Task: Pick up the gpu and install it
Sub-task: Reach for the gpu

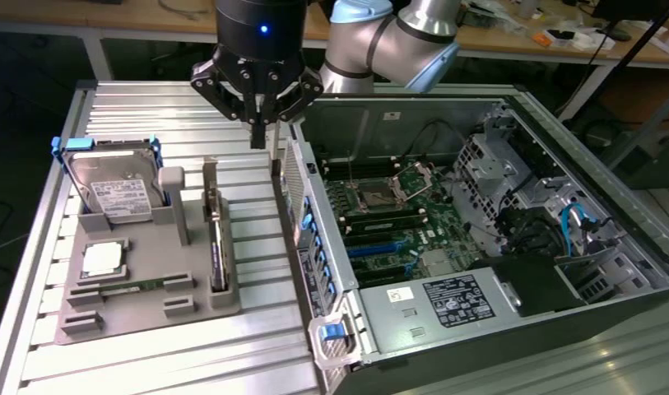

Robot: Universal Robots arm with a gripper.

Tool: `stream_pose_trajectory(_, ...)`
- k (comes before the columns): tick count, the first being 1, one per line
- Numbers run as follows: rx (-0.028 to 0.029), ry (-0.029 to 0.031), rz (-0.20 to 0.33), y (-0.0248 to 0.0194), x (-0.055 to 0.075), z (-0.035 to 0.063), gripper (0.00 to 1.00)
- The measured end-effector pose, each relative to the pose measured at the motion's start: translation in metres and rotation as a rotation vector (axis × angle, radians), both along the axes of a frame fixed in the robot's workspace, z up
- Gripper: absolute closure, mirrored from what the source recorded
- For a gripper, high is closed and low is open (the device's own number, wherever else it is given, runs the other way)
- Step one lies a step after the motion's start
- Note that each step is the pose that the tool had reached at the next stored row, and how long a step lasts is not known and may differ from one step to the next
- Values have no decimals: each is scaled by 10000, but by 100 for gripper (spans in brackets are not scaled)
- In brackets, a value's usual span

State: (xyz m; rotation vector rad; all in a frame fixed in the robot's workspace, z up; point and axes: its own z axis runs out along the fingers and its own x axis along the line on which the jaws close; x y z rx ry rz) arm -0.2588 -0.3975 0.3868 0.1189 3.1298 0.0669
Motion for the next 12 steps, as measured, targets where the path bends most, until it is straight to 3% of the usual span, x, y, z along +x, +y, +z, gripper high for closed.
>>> stream_pose_trajectory(4,1,0,0,0,0,0,89)
stream_pose_trajectory(8,0,0,0,0,0,0,65)
stream_pose_trajectory(9,0,0,0,0,0,0,65)
stream_pose_trajectory(11,0,0,0,0,0,0,53)
stream_pose_trajectory(12,0,0,0,0,0,0,53)
